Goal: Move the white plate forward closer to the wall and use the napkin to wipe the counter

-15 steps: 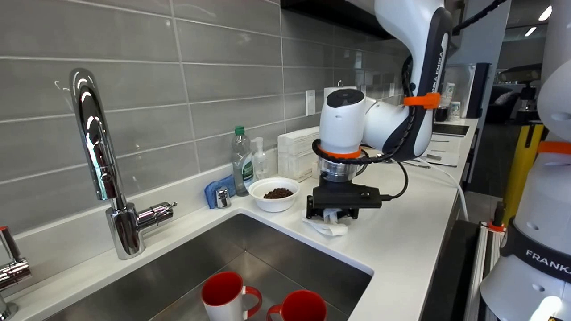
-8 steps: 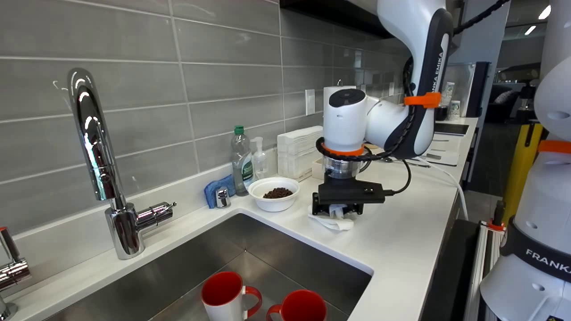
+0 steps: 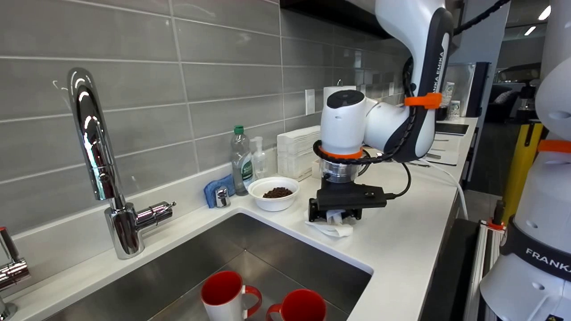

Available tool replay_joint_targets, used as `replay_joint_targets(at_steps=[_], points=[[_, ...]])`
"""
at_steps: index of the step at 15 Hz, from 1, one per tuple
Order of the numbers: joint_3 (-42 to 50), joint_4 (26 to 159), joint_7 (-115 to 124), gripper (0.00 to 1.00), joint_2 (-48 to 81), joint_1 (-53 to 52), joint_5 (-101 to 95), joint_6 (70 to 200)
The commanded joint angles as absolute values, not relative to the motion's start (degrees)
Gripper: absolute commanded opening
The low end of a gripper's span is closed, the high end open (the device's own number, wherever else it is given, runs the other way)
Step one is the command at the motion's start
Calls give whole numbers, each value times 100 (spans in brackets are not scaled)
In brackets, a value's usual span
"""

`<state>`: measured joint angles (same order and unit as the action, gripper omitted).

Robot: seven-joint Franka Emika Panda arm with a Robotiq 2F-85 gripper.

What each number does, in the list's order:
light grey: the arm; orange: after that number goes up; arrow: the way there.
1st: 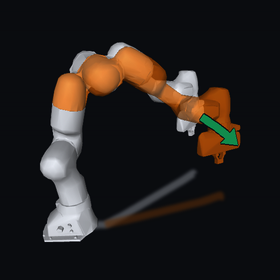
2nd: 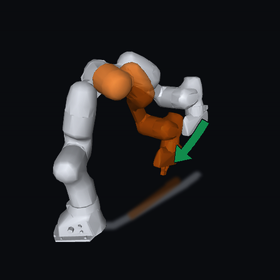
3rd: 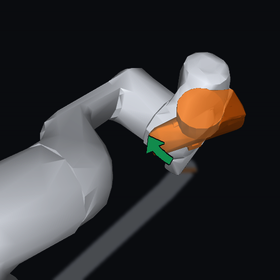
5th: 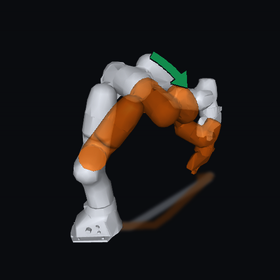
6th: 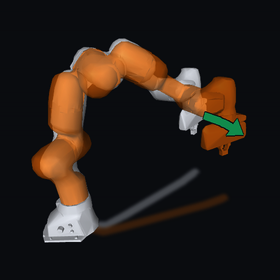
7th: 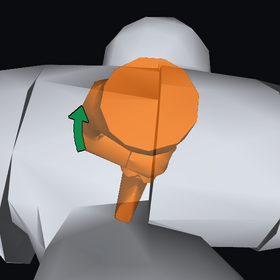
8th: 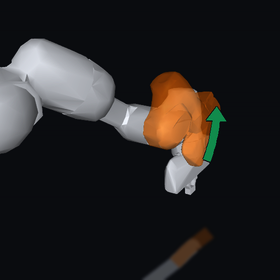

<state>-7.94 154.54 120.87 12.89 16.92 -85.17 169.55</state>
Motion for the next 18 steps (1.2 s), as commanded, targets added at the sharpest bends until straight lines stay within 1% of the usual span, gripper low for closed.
replay_joint_targets(at_steps=[1, 5, 14, 18], points=[[-995, 15286, 11830, 0, 1419, 1640, -8036, 17110], [-852, 15148, 11473, 0, 1411, 1863, -7813, 17039], [-228, 15648, 10564, 0, 928, 2702, -7592, 17009], [-164, 15345, 10679, 0, 949, 2824, -7424, 17009]])
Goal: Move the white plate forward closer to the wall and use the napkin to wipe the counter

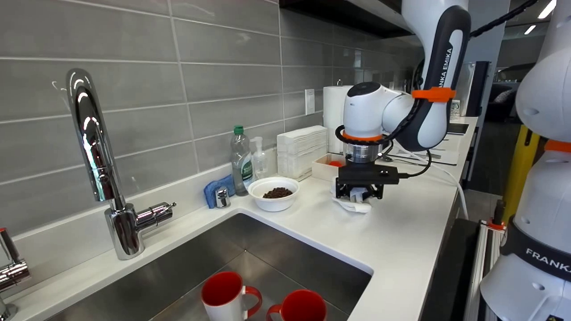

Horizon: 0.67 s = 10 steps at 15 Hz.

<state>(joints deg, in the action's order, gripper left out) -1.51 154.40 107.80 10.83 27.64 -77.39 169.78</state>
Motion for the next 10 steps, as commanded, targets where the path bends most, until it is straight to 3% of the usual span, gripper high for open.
replay_joint_targets(at_steps=[1, 10], points=[[-189, 15247, 10690, 0, 973, 2827, -7322, 17003], [-727, 15078, 10461, 0, 1442, 2652, -6835, 17105]])
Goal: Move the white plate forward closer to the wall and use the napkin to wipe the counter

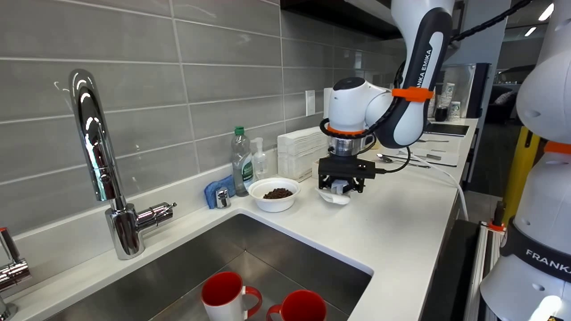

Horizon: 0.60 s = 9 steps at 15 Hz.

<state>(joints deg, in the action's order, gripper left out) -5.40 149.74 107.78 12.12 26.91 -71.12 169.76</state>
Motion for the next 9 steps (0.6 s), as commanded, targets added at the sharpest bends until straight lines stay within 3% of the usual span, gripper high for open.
replay_joint_targets(at_steps=[1, 4, 5, 6, 9], points=[[-811, 15138, 10360, 0, 1504, 2662, -6811, 17123], [-1100, 15401, 9657, 0, 1604, 2860, -6419, 17170], [-467, 15574, 9060, 0, 1503, 2201, -5859, 17409], [-1183, 15638, 8864, 0, 1504, 2987, -5881, 17321], [-1461, 15963, 7686, 0, 1257, 3359, -5069, 16736]])
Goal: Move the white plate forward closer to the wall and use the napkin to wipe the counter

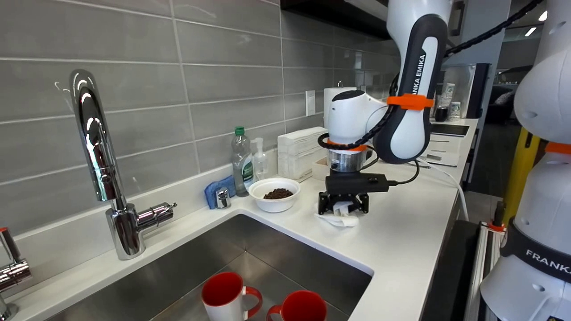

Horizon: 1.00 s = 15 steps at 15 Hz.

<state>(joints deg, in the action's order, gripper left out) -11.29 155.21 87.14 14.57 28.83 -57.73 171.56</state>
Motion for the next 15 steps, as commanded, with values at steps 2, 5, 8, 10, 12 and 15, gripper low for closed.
replay_joint_targets(at_steps=[2, 5, 8, 10, 12, 15], points=[[-1428, 15990, 7492, 0, 879, 3527, -4881, 16250], [-1117, 15733, 7839, 0, 517, 3656, -5290, 15866], [-839, 15672, 8020, 0, 383, 3763, -5505, 16082], [-835, 15648, 8082, 0, 468, 3726, -5375, 16133], [-984, 15721, 8015, 0, 568, 3614, -5122, 16169], [-1376, 15719, 7976, 0, 823, 3404, -4776, 16165]])
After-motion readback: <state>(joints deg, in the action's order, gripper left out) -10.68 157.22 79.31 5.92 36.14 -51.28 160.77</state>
